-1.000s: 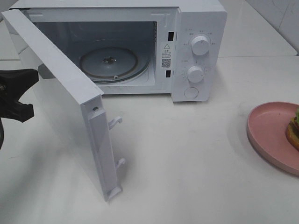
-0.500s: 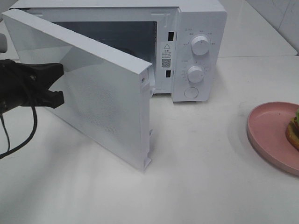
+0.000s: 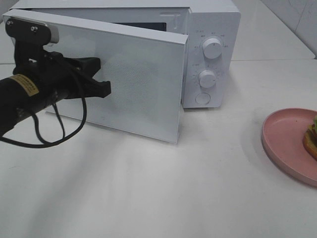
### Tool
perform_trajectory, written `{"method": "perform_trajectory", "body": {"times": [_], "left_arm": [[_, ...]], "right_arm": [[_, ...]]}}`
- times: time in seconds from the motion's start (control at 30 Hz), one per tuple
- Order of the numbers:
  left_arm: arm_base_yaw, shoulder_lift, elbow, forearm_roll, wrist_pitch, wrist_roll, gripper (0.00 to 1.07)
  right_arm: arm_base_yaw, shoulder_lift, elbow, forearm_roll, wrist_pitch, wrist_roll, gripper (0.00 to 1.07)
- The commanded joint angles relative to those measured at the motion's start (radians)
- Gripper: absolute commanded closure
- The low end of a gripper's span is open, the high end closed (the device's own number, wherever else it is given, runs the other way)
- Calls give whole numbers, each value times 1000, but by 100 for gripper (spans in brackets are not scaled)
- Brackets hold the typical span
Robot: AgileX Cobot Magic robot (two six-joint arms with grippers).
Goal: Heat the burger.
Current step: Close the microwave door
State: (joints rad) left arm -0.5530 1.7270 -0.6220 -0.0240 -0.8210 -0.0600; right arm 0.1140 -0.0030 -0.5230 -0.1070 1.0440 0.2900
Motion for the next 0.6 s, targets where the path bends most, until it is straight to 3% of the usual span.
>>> {"method": "perform_trajectory", "body": {"times": [0.03, 0.5, 0.6], "left_arm": [[-29, 23, -50, -61, 13, 26, 107], [-135, 199, -335, -238, 121, 152, 107], [-140, 226, -391, -274, 138, 158, 107]], "right_arm": [[-7, -28, 2, -5, -6, -9, 31], [-7, -28, 2, -5, -6, -8, 31], [-7, -28, 2, -5, -6, -8, 31]]}}
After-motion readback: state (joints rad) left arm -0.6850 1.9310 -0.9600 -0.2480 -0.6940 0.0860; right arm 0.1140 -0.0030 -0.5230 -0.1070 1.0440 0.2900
